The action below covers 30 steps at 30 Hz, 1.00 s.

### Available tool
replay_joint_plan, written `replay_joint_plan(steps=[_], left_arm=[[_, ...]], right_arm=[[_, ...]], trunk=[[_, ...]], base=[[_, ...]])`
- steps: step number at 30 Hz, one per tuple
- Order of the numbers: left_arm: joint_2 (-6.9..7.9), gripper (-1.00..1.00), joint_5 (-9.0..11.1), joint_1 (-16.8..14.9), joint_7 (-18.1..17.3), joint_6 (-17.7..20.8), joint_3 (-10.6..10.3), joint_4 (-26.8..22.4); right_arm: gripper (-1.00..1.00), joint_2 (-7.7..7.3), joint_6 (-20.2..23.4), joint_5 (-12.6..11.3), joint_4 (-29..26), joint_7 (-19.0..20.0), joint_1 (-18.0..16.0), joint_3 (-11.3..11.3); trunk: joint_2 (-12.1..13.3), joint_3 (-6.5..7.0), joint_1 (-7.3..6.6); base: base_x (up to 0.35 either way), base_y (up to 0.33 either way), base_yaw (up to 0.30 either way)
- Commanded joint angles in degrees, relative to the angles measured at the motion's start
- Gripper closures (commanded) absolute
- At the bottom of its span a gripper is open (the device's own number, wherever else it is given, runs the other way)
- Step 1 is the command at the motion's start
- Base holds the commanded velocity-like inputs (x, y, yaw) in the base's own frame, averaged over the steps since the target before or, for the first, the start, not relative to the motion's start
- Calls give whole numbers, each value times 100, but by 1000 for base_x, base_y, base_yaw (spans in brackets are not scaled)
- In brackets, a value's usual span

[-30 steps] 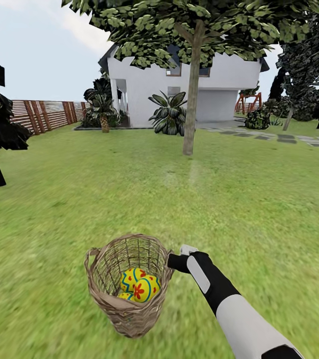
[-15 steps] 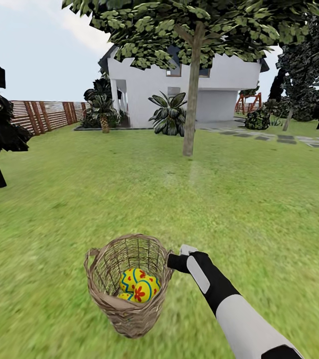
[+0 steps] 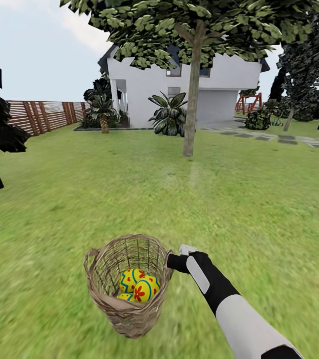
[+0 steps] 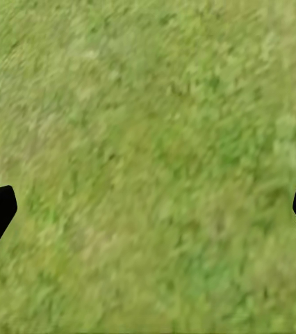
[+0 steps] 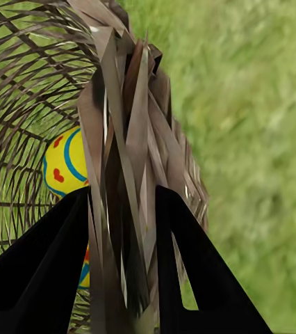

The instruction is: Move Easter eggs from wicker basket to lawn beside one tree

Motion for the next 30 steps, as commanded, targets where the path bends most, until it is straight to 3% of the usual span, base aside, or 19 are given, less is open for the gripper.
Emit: replay_joint_plan(steps=[1, 26, 28, 30], left_arm=[[-1, -100, 3, -4, -21, 33, 8, -3], [-21, -100, -16, -12, 19, 31, -10, 9], [-58, -100, -17, -13, 55, 44, -5, 32], [-224, -100, -17, -18, 181, 66, 1, 58]], right_arm=[[100, -2, 5, -101, -12, -54, -4, 16], [100, -7, 10, -107, -12, -69, -4, -35], [100, -12, 31, -107, -12, -66, -4, -159], [100, -20, 53, -103, -12, -60, -4, -388]], trunk=[[-3, -6, 3], [-3, -44, 3], [-3, -44, 3], [-3, -44, 3]], base=[[327, 0, 0], [332, 0, 44], [338, 0, 3], [338, 0, 1]])
